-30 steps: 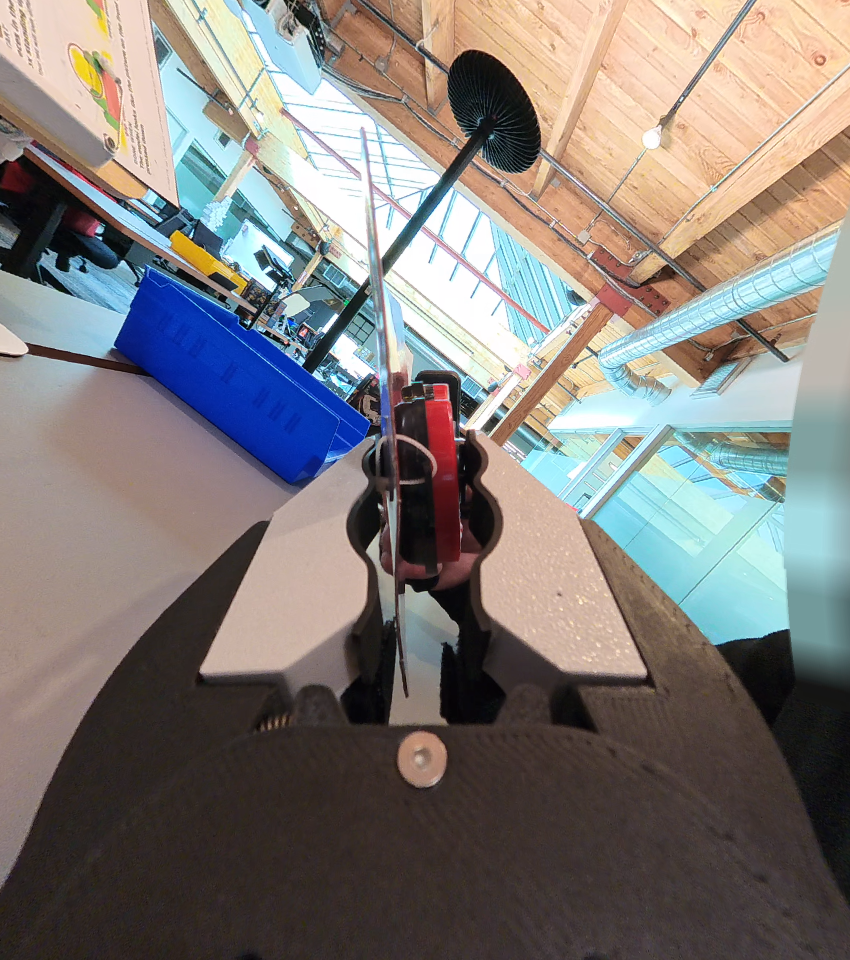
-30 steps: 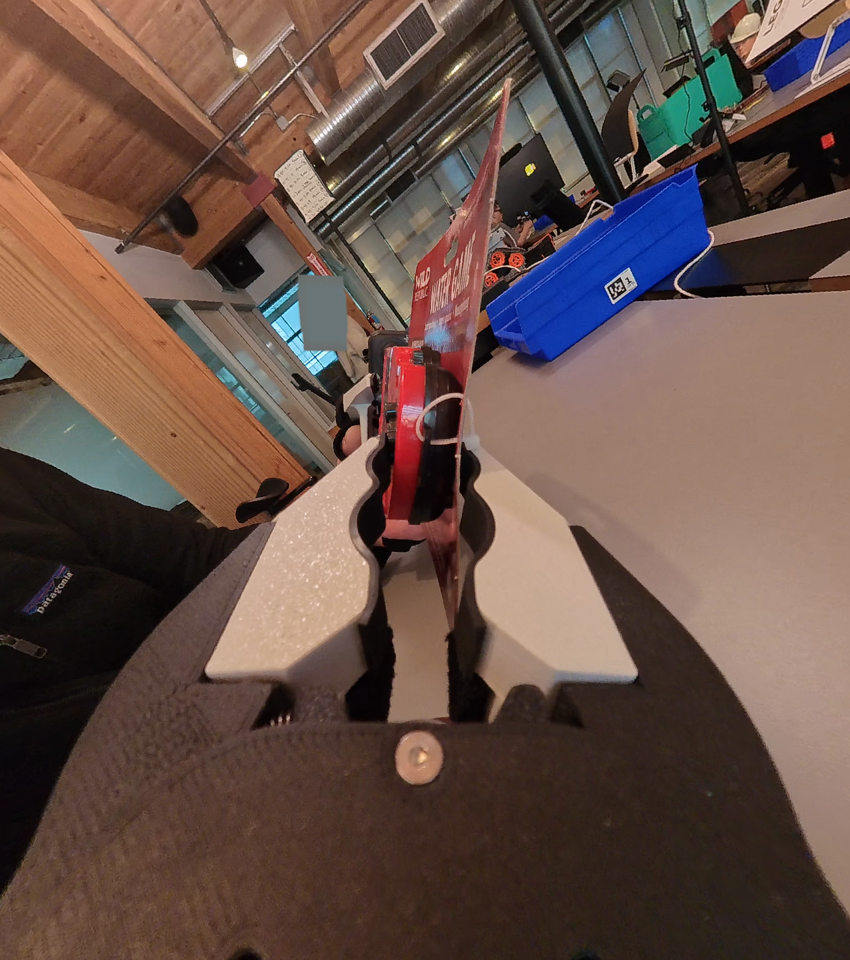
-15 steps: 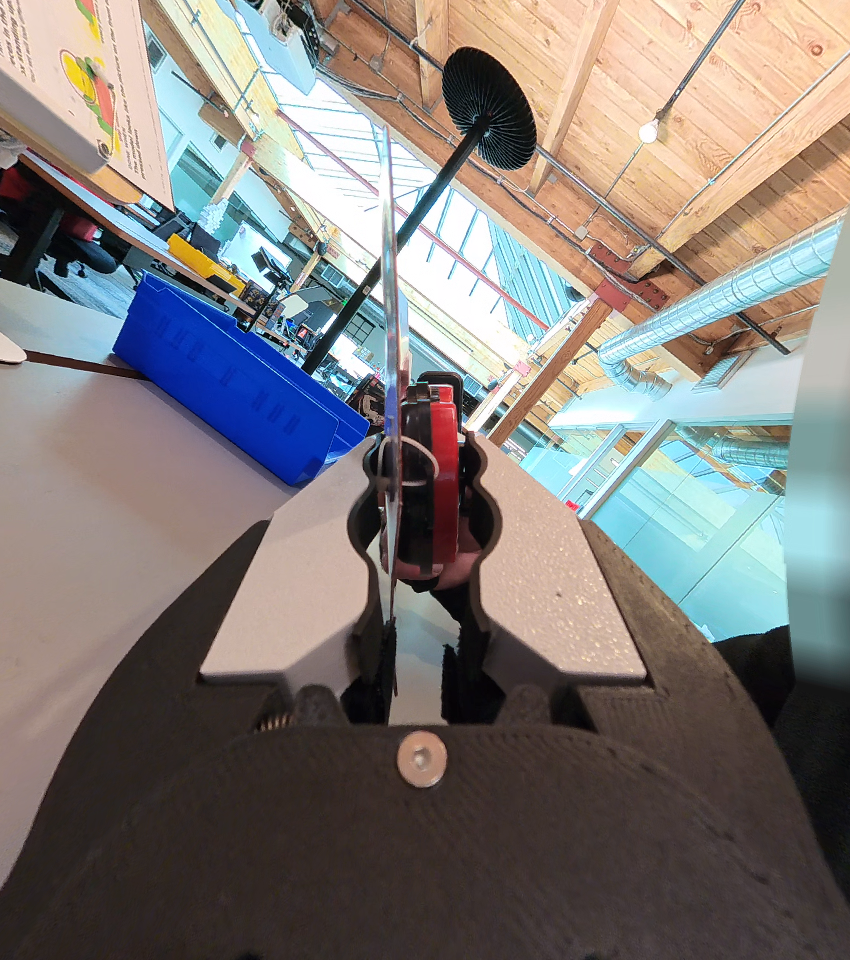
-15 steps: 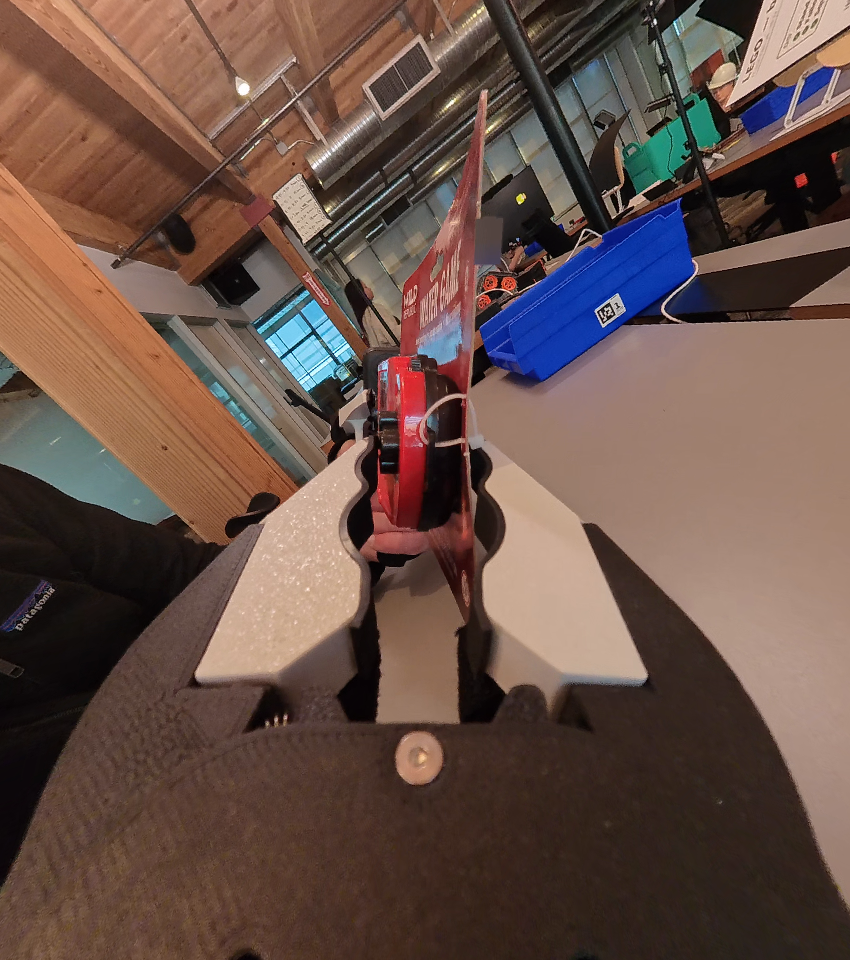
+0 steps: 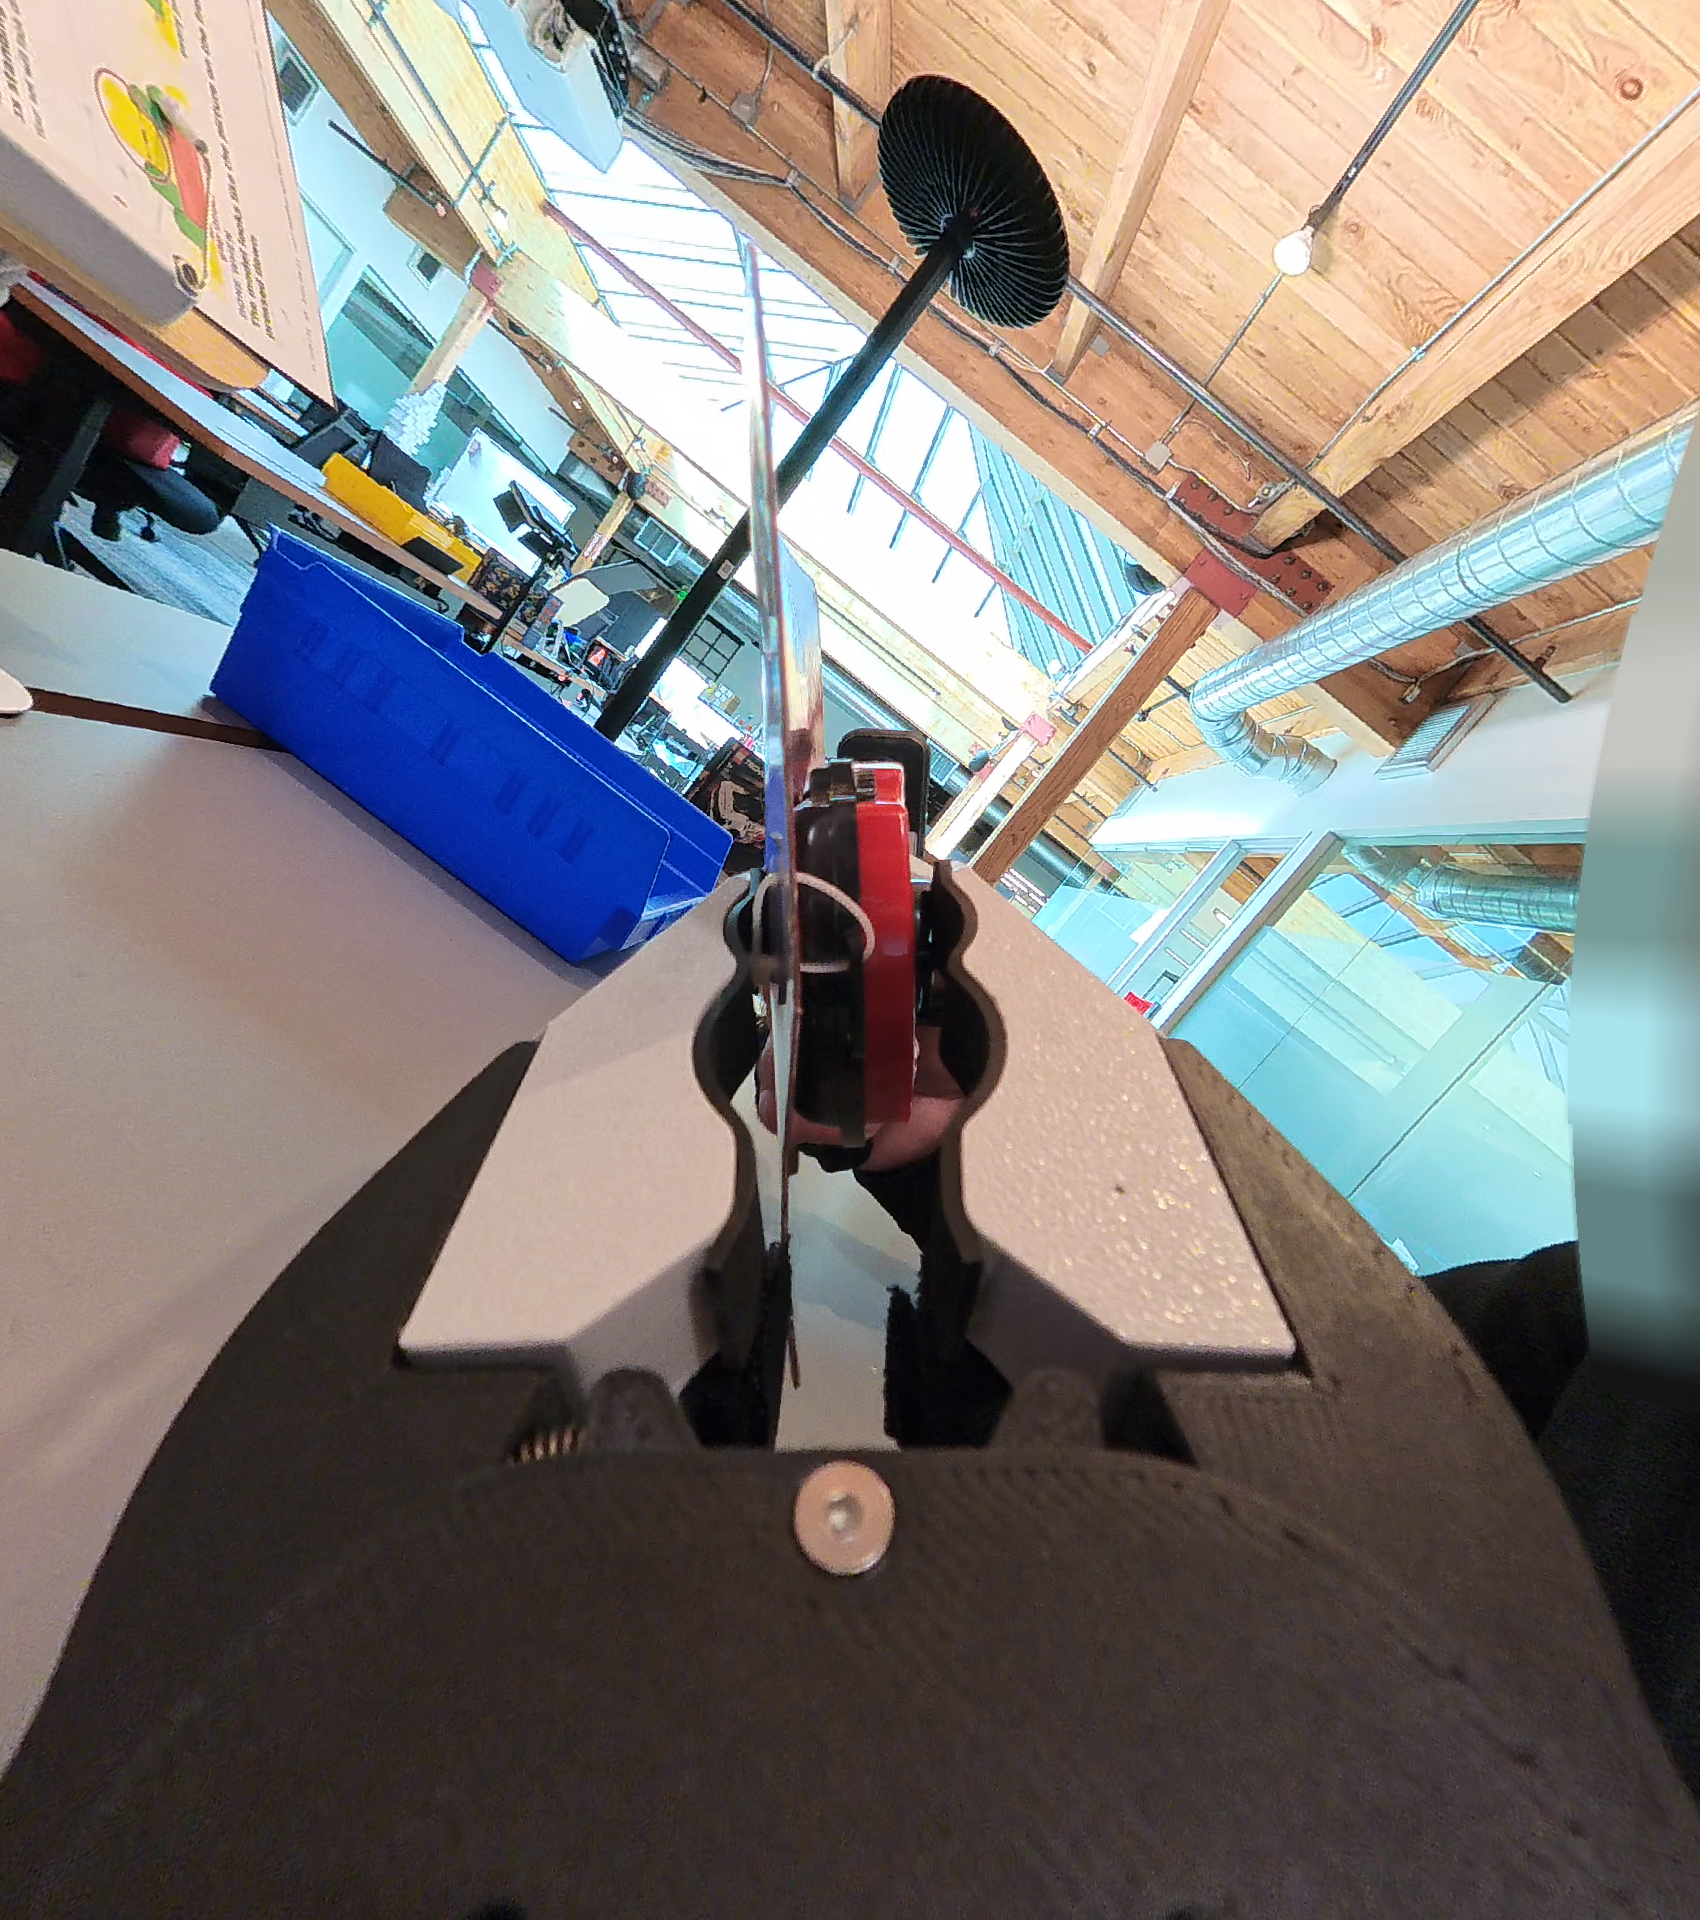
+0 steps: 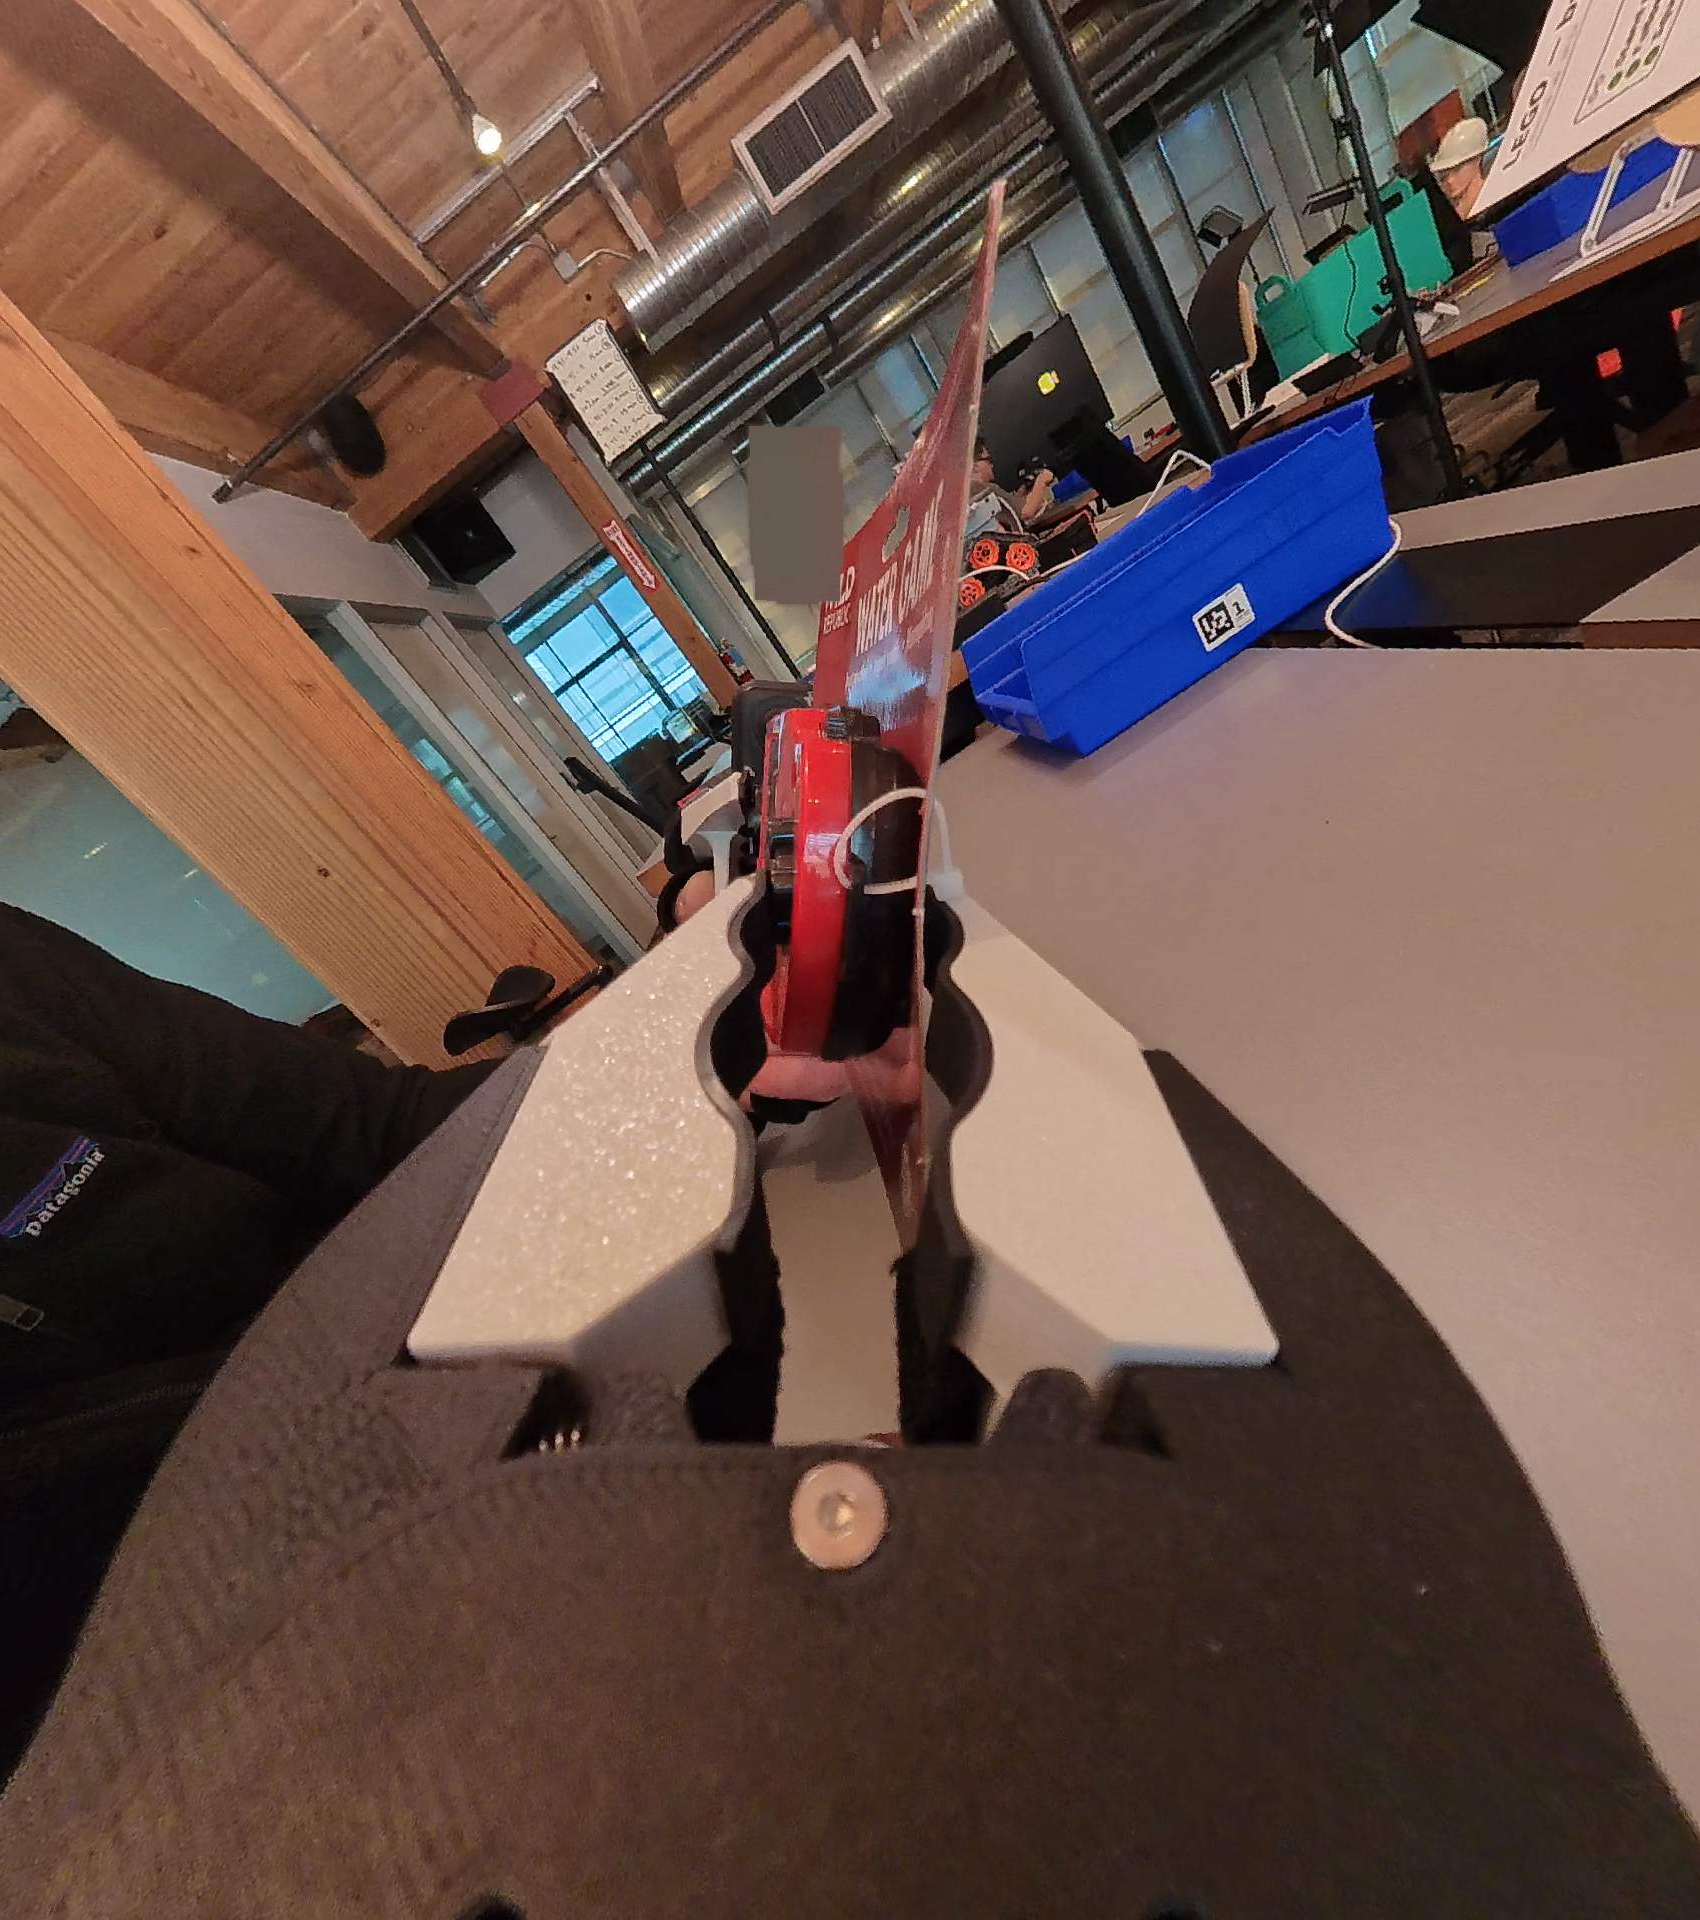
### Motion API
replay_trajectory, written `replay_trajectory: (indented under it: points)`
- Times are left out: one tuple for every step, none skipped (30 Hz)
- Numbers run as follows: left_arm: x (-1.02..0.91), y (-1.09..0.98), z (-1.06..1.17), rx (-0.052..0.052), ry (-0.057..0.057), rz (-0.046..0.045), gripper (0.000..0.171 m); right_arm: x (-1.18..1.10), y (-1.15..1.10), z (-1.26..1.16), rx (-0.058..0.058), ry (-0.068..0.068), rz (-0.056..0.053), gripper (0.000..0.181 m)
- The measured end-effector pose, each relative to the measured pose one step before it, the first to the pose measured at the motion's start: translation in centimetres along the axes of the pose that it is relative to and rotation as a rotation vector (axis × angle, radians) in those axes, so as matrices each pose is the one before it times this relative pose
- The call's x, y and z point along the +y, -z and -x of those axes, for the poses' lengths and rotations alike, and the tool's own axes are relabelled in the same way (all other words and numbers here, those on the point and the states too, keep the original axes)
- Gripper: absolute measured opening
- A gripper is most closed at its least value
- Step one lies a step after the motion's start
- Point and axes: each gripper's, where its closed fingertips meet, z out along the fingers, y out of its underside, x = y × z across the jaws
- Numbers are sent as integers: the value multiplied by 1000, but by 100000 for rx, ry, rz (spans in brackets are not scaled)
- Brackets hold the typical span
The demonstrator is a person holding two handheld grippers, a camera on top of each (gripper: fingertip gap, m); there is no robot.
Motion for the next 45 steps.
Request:
replay_trajectory:
  points:
    - [15,8,12,50,237,42,28,90,14,13,249,156,832,23]
    - [29,10,9,39,75,133,28,36,23,29,52,104,468,23]
    - [37,-12,-5,-39,-77,189,29,-24,20,-10,285,-248,-117,23]
    - [-17,-19,17,-144,88,-214,29,15,12,-45,379,-224,150,23]
    - [40,7,69,-284,70,261,29,30,8,-84,100,-692,24,23]
    - [28,-1,85,-289,18,70,29,44,0,-82,24,-765,14,23]
    - [26,7,67,-159,249,-6,29,-1,-10,-23,141,15,-5,23]
    - [-7,1,6,72,93,-86,29,-17,-12,29,62,125,-18,23]
    - [-27,-4,-46,193,-112,-139,29,-2,11,52,-112,64,134,23]
    - [-5,-18,-61,110,-329,72,29,-43,30,52,-2,250,-87,23]
    - [25,-38,-30,44,-155,117,29,-51,24,8,18,24,-212,23]
    - [-8,-30,1,3,171,-222,29,-13,13,0,-47,-96,-7,23]
    - [-5,-8,8,46,67,-116,29,-12,5,13,-16,154,-12,23]
    - [34,-17,-13,49,-123,246,29,-71,16,-1,26,198,-451,23]
    - [18,-27,-31,51,-123,39,29,-27,10,7,-154,-114,-225,24]
    - [-8,-6,-9,-62,-83,-100,29,-3,6,2,-19,-23,82,24]
    - [11,-10,11,-16,12,7,29,-27,5,17,193,186,-30,24]
    - [13,-13,5,34,195,-4,29,-28,9,3,120,143,-66,24]
    - [20,0,3,-55,-70,150,30,3,9,11,-9,92,36,24]
    - [13,-4,3,-18,-51,52,30,-14,-6,13,-24,132,-29,24]
    - [1,1,-1,16,-18,8,30,-38,-7,18,-207,-7,-287,25]
    - [23,0,-13,12,-221,81,31,-18,15,31,-593,-329,-324,25]
    - [43,-24,-28,31,-341,276,31,-69,35,-9,-127,-116,-498,26]
    - [77,-46,15,-267,-306,449,31,-99,32,10,104,266,-572,26]
    - [66,-43,-1,-82,-137,254,31,-97,48,4,120,243,-509,26]
    - [136,-56,28,-267,-335,749,32,-128,53,-22,95,-8,-733,26]
    - [175,-61,24,-406,-847,1007,32,-93,54,2,-17,-126,-579,27]
    - [69,-45,-18,-182,-462,347,32,-50,36,13,-92,18,-206,27]
    - [23,-10,-38,248,39,32,32,11,3,30,-252,-7,23,27]
    - [-8,21,-36,324,-136,0,31,46,-16,43,-247,12,240,27]
    - [-34,48,-34,213,-87,-63,30,88,-39,37,-233,43,483,28]
    - [-78,62,-40,10,-499,-197,28,107,-44,79,-541,-135,505,28]
    - [-45,51,-73,23,-955,161,27,64,-41,68,-301,40,395,28]
    - [-24,22,-56,-347,-967,459,27,50,-38,43,-32,424,292,29]
    - [-17,22,-38,-362,-644,516,26,37,-6,22,-171,71,221,29]
    - [34,3,-3,-305,-94,687,26,35,12,2,-134,-186,215,29]
    - [0,2,30,-485,-116,272,25,33,-6,-17,-43,-94,104,29]
    - [-3,7,17,-293,-15,122,25,41,-12,2,-168,-157,155,29]
    - [0,22,20,-193,121,130,25,34,-3,-7,-162,-199,90,29]
    - [6,10,22,-175,109,162,25,-1,2,-14,-167,-202,-170,29]
    - [1,-7,-12,198,320,91,24,2,13,8,-332,-161,-148,29]
    - [15,-4,8,312,407,54,24,-2,9,13,-304,-78,-7,29]
    - [20,-5,-44,556,-4,110,25,-50,36,16,-124,64,-212,30]
    - [9,-48,-69,741,382,-2,25,-105,35,-24,267,152,-586,32]
    - [90,-65,-58,965,840,487,25,-100,50,-39,280,-90,-635,33]
